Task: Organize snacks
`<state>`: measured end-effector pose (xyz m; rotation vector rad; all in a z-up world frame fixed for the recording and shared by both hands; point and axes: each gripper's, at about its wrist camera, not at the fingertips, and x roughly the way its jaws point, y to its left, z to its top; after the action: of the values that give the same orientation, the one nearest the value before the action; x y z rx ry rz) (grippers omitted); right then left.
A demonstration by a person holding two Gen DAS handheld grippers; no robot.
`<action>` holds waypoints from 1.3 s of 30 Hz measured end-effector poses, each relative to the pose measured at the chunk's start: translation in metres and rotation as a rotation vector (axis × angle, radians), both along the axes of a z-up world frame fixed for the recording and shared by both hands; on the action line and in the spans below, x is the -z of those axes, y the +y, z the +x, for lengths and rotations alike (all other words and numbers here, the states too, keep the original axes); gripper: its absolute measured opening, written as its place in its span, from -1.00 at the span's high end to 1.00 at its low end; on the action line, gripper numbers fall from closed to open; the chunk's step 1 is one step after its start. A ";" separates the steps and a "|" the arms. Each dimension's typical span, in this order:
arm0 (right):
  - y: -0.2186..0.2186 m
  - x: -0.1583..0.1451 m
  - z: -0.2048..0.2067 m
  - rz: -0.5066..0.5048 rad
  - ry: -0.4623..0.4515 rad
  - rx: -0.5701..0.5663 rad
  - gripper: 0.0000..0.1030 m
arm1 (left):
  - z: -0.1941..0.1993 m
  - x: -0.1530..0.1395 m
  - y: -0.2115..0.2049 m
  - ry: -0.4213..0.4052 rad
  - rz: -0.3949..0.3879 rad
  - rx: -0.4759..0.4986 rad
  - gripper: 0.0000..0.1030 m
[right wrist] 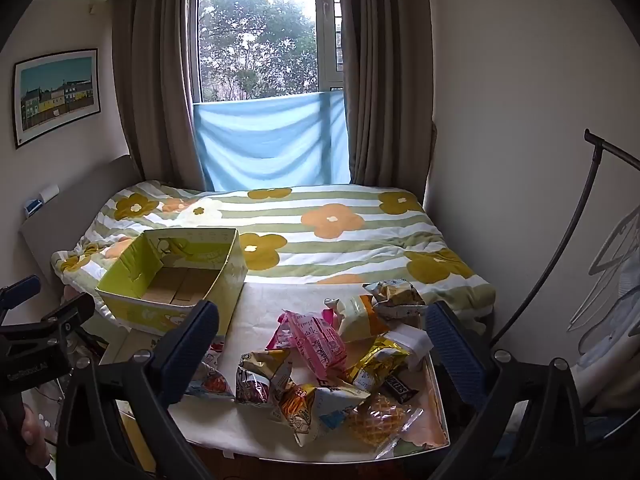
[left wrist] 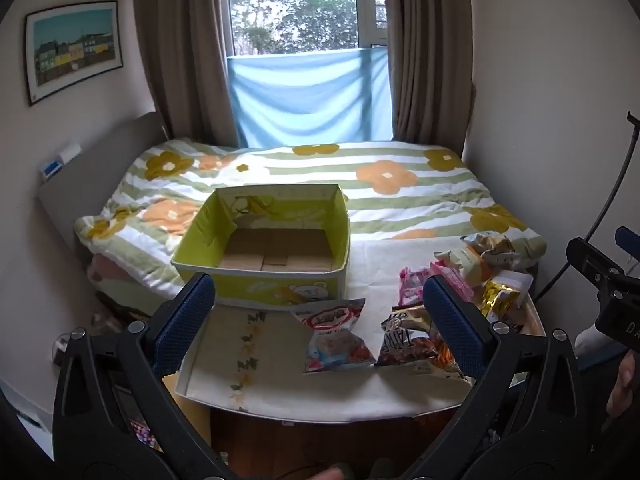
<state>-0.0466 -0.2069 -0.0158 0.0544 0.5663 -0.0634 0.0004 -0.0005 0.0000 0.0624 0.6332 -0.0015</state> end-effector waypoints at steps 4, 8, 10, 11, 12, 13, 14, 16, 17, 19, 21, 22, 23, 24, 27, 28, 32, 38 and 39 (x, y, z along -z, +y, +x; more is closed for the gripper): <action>0.000 0.001 0.000 -0.008 0.000 0.000 -1.00 | -0.002 -0.001 -0.002 -0.018 0.016 -0.003 -0.99; 0.000 0.001 0.000 -0.009 0.001 0.002 -1.00 | -0.001 0.000 -0.008 -0.026 0.006 -0.016 -0.99; 0.001 0.001 0.000 -0.007 0.002 0.003 -1.00 | -0.001 0.002 -0.007 -0.026 0.003 -0.023 -1.00; 0.001 0.000 0.000 -0.006 0.001 0.004 -1.00 | -0.001 0.002 -0.007 -0.025 0.004 -0.025 -0.99; 0.001 0.000 0.000 -0.005 0.001 0.004 -1.00 | -0.001 0.003 -0.008 -0.022 0.005 -0.028 -0.99; 0.002 0.000 0.000 -0.007 0.001 0.005 -1.00 | -0.001 0.003 -0.008 -0.018 0.006 -0.029 -0.99; 0.002 0.000 0.000 -0.006 0.002 0.005 -1.00 | -0.001 0.003 -0.009 -0.015 0.007 -0.028 -0.99; -0.003 0.001 0.000 -0.006 0.004 0.006 -1.00 | -0.001 0.001 -0.001 -0.014 0.009 -0.026 -0.99; -0.004 0.001 0.000 -0.007 0.004 0.006 -1.00 | -0.001 0.003 -0.003 -0.014 0.012 -0.027 -0.99; -0.003 0.004 0.000 -0.008 0.004 0.010 -1.00 | 0.000 0.003 -0.003 -0.013 0.007 -0.025 -0.99; -0.004 0.005 0.000 -0.006 0.005 0.010 -1.00 | 0.000 0.003 -0.002 -0.011 -0.001 -0.023 -0.99; -0.004 0.005 0.000 -0.006 0.005 0.010 -1.00 | 0.000 0.004 -0.002 -0.011 -0.004 -0.023 -0.99; -0.003 0.005 0.000 -0.007 0.005 0.009 -1.00 | 0.001 0.003 -0.002 -0.009 -0.005 -0.024 -0.99; -0.003 0.005 0.001 -0.008 0.006 0.010 -1.00 | 0.001 0.003 -0.002 -0.009 -0.005 -0.026 -0.99; -0.003 0.004 -0.001 -0.010 0.009 0.016 -1.00 | 0.001 0.003 -0.002 -0.009 -0.007 -0.028 -0.99; -0.003 0.004 -0.001 -0.010 0.009 0.016 -1.00 | 0.001 0.003 -0.002 -0.008 -0.008 -0.027 -0.99; -0.004 0.004 -0.001 -0.009 0.011 0.014 -1.00 | 0.001 0.003 -0.001 -0.003 -0.016 -0.027 -0.99; -0.004 0.004 0.000 -0.008 0.011 0.014 -1.00 | 0.003 0.003 0.001 0.009 -0.025 -0.027 -0.99; -0.004 0.004 0.000 -0.007 0.012 0.014 -1.00 | 0.003 0.003 0.001 0.011 -0.027 -0.027 -0.99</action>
<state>-0.0467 -0.2109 -0.0194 0.0511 0.5774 -0.0791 0.0034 0.0004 -0.0034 0.0275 0.6447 0.0151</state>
